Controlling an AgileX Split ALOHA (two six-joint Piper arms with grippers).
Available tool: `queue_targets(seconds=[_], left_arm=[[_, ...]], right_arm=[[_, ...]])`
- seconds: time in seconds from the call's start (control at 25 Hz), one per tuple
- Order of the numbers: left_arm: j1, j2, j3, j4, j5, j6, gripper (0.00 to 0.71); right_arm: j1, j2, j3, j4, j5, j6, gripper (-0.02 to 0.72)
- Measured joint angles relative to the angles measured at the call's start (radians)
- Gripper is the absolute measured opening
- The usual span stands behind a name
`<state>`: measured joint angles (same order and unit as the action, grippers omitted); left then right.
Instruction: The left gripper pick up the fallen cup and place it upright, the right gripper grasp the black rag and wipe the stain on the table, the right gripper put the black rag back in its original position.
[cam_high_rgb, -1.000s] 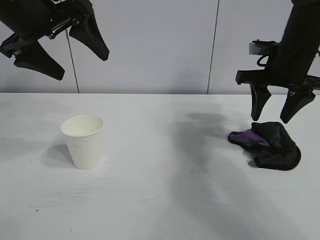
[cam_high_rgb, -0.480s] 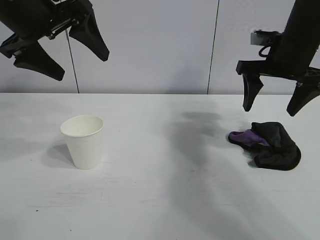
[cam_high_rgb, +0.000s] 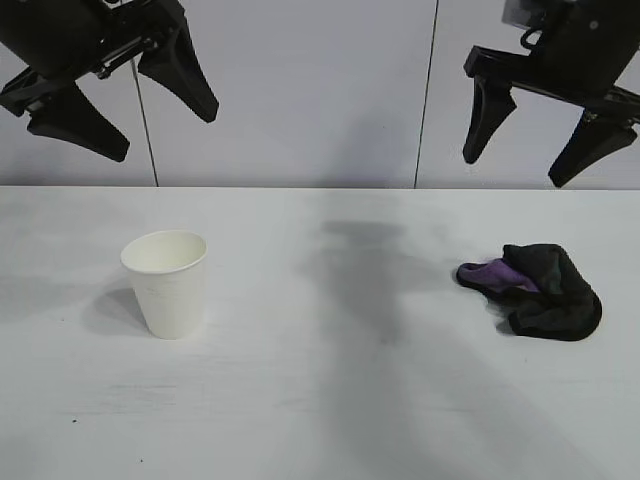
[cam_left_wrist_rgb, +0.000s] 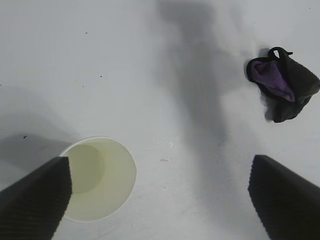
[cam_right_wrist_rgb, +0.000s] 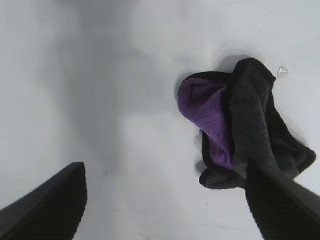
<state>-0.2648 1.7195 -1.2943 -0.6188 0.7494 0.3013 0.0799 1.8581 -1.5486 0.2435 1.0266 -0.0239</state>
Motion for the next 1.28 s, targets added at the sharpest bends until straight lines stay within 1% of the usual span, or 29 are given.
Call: queue_targets(seconds=[0.32, 1.28], left_arm=[[0.000, 0.000, 0.000, 0.000, 0.000, 0.000, 0.694], [0.000, 0.000, 0.000, 0.000, 0.000, 0.000, 0.694]], right_arm=[[0.000, -0.054, 0.000, -0.008, 0.032, 0.000, 0.600], [0.000, -0.054, 0.000, -0.016, 0.025, 0.000, 0.600]])
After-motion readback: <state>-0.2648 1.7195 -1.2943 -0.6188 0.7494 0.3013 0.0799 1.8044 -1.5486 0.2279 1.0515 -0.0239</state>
